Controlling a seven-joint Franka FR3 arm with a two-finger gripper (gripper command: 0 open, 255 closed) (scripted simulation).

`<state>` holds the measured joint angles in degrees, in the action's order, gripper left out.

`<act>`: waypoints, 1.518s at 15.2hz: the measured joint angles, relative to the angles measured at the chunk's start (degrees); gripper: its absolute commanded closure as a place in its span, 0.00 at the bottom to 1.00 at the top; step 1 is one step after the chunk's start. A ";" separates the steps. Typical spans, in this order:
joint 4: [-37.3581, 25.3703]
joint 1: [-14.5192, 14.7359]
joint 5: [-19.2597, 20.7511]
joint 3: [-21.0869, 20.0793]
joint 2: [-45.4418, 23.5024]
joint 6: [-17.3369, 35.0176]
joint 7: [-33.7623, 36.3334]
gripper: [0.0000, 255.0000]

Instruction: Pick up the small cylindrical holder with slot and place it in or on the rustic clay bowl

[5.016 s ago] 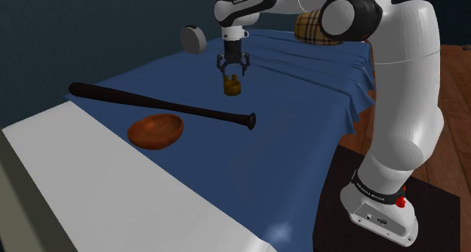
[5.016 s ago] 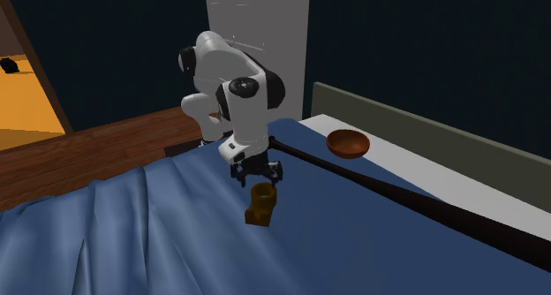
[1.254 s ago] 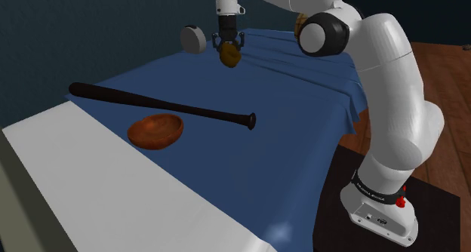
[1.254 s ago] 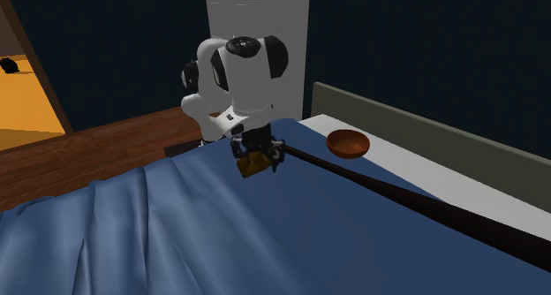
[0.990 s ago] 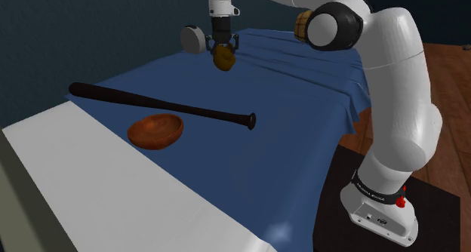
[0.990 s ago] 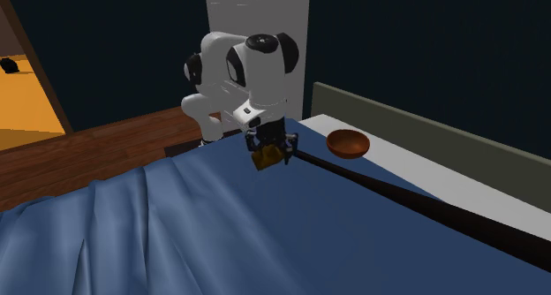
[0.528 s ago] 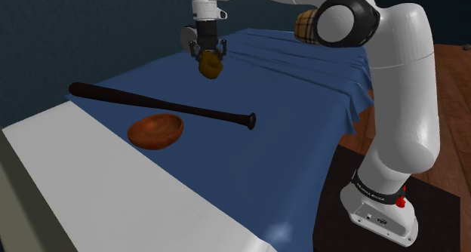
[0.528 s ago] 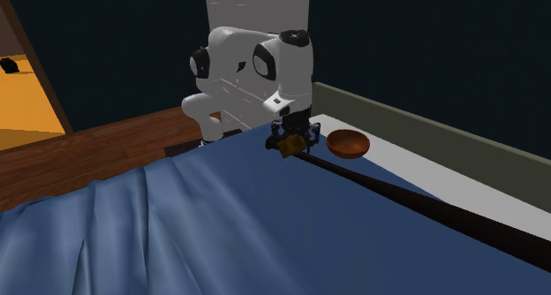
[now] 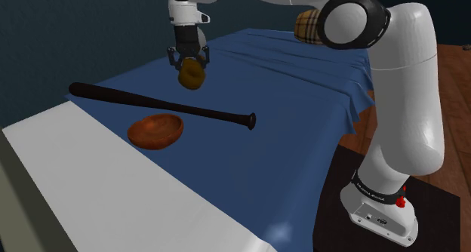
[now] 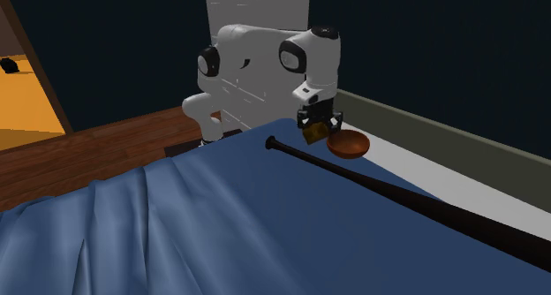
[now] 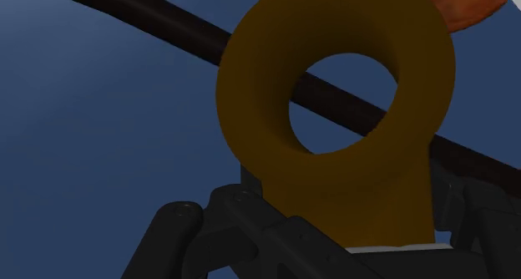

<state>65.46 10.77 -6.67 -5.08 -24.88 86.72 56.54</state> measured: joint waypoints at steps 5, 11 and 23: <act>-2.22 4.30 0.54 -1.51 -2.04 0.61 5.53 1.00; -9.60 10.19 1.65 -3.15 -7.04 -0.74 12.65 1.00; -7.91 14.34 2.36 -3.93 -9.95 4.49 16.86 1.00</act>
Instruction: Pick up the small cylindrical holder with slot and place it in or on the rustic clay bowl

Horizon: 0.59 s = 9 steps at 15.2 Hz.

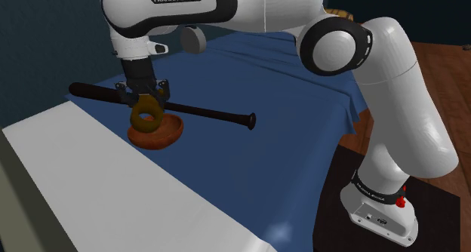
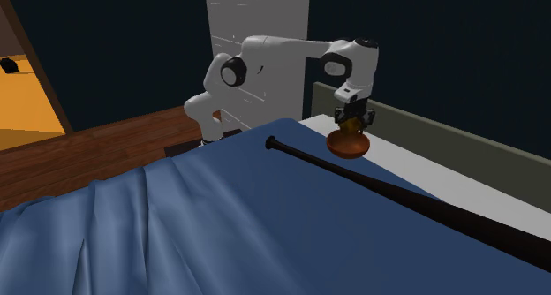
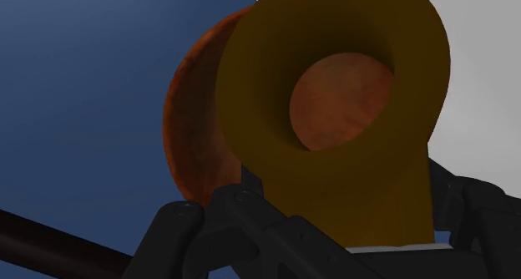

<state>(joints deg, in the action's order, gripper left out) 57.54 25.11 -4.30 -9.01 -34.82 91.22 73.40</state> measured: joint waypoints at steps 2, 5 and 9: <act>3.49 -0.20 -0.14 0.00 1.05 2.41 -0.29 1.00; 5.63 -0.29 -0.19 0.02 1.33 4.27 -0.51 1.00; 5.89 -0.32 -0.20 0.02 1.35 4.52 -0.57 1.00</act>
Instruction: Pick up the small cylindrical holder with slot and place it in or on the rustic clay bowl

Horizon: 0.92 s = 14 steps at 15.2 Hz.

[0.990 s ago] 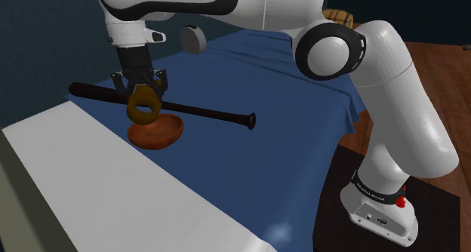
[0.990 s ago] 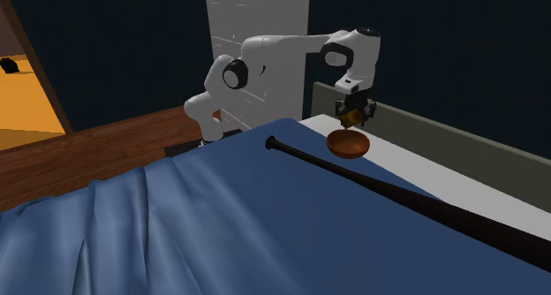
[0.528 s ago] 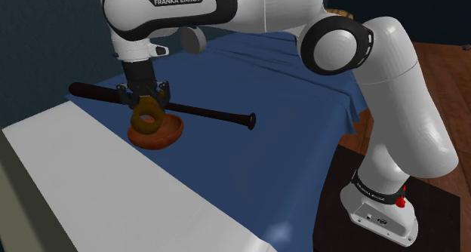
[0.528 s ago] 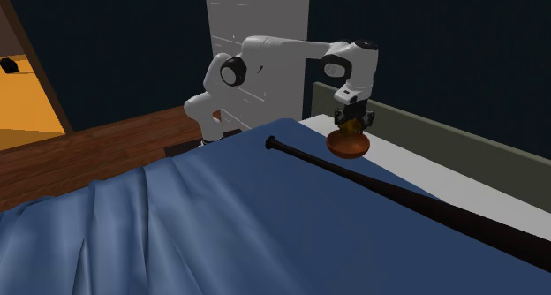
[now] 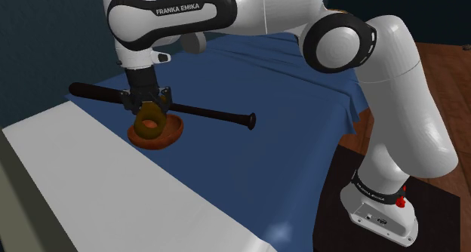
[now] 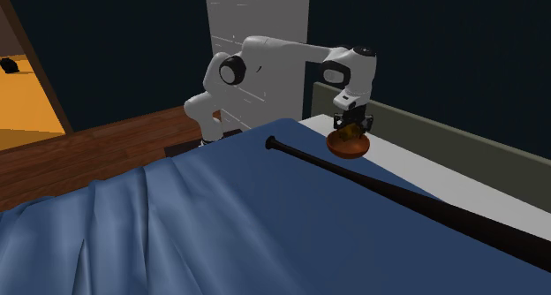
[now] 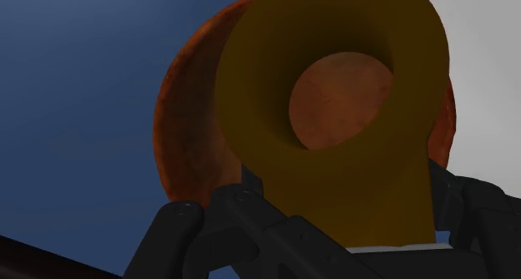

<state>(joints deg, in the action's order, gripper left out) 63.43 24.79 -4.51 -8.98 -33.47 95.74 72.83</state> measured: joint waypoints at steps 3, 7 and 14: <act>0.03 0.00 0.00 0.00 0.02 0.03 0.00 0.00; 0.04 -0.01 0.00 0.00 0.03 0.03 -0.01 0.00; -12.33 0.10 0.37 0.11 -3.30 -8.96 0.41 0.00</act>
<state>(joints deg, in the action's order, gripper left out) 51.10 24.89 -4.13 -8.87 -36.77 86.78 73.24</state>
